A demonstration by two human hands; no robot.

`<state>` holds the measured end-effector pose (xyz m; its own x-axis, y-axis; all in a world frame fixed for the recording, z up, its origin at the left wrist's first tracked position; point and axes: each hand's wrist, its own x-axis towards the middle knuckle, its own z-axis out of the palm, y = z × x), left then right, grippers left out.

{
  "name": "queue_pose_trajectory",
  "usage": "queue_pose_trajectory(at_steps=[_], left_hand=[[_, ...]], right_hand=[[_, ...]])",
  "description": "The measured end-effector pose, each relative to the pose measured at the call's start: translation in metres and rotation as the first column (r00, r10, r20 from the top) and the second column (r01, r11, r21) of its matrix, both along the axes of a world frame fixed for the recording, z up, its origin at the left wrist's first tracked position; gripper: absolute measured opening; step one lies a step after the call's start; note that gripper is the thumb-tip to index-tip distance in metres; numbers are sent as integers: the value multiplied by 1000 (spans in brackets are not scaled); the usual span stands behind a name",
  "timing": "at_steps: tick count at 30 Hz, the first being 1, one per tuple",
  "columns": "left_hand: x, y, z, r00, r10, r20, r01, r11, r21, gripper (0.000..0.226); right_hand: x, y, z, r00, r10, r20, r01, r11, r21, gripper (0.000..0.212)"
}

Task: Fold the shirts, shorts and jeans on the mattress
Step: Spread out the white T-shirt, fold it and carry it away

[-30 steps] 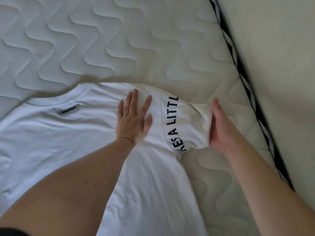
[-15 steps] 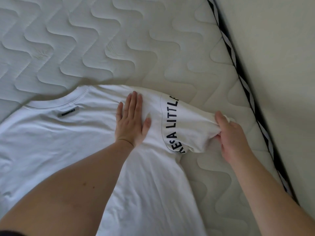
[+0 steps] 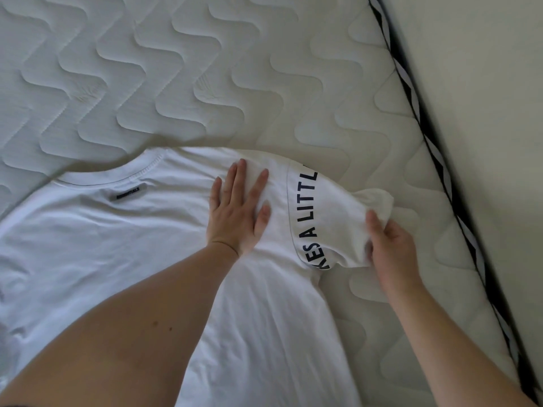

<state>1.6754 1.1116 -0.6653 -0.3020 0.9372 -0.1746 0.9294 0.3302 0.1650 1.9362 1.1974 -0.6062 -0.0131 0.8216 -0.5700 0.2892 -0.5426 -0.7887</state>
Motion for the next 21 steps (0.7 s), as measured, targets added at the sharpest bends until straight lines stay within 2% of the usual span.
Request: queue_pose_trajectory(at_steps=[2, 8, 10, 12, 15, 16, 18, 19, 21], left_hand=[[0, 1, 0, 1000, -2, -7, 2, 1000, -8, 61], [1, 1, 5, 1000, 1, -16, -1, 999, -41, 60], [1, 2, 12, 1000, 5, 5, -5, 996, -84, 60], [-1, 4, 22, 997, -2, 79, 10, 994, -108, 60], [-17, 11, 46, 949, 65, 308, -82, 996, 42, 61], [-26, 16, 54, 954, 56, 295, -100, 985, 138, 57], [-41, 33, 64, 991, 22, 132, -55, 967, 250, 46], [-47, 46, 68, 997, 9, 77, -26, 975, 223, 42], [-58, 72, 75, 998, -1, 64, -2, 998, 56, 33]], right_hand=[[5, -3, -4, 998, 67, 0, -66, 997, 41, 36], [9, 10, -6, 993, 113, 20, -111, 990, -82, 64], [4, 21, -2, 999, 42, 21, -37, 975, -218, 81], [1, 37, 3, 997, -32, -73, -1, 908, -420, 87], [2, 56, 8, 985, -87, -149, -11, 828, -561, 73], [3, 58, 8, 985, -87, -151, -14, 822, -569, 63], [5, 59, 4, 981, -81, -174, -32, 824, -566, 41], [7, 57, 2, 977, -94, -194, -31, 830, -556, 33], [11, 54, -4, 961, -153, -230, 9, 849, -528, 23]])
